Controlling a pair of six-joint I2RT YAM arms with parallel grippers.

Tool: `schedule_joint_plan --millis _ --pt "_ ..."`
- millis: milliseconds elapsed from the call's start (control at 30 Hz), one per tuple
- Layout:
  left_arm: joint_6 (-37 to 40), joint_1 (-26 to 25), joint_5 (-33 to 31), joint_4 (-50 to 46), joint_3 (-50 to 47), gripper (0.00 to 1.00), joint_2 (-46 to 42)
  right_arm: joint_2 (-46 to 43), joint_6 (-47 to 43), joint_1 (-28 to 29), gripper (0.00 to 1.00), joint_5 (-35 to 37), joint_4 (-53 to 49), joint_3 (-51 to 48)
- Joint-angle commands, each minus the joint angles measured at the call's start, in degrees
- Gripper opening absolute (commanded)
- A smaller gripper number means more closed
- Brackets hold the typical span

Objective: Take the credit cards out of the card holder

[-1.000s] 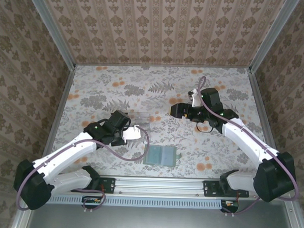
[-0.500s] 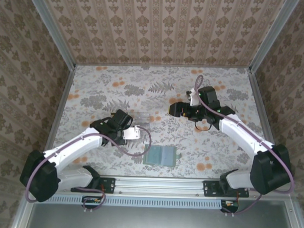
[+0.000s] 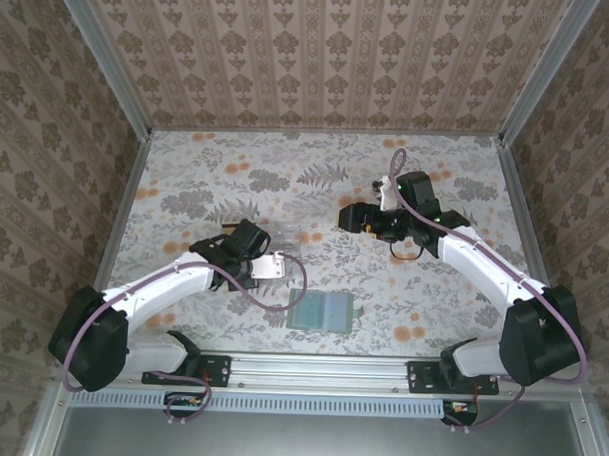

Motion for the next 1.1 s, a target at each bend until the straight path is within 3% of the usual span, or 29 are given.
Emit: schedule_joint_plan --millis 0,100,567,700,833,1067 --pt "0.5 0.8 -0.3 1.6 -0.7 0.12 0.2 0.9 0.0 -0.4 1.0 -1.8 0.2 1.7" --pt "0.1 1.2 -0.8 2.1 -0.7 0.22 0.4 1.1 0.3 -0.4 1.0 -2.0 0.5 1.7" --pt "-3.2 3.2 -5.8 4.6 0.5 0.24 1.1 0.6 1.0 -0.4 1.0 -2.7 0.6 1.2" --pt "-5.3 3.3 -4.7 2.3 2.5 0.24 0.0 0.1 1.3 -0.4 1.0 -2.6 0.7 0.4" --pt "-12.0 3.1 -3.6 -1.3 6.7 0.29 -2.0 -0.3 0.9 -0.3 1.0 -1.8 -0.3 -0.3" --pt "-31.5 3.5 2.1 -3.4 13.4 0.52 -6.4 -1.6 -0.7 2.3 1.0 2.1 -3.9 -3.2"
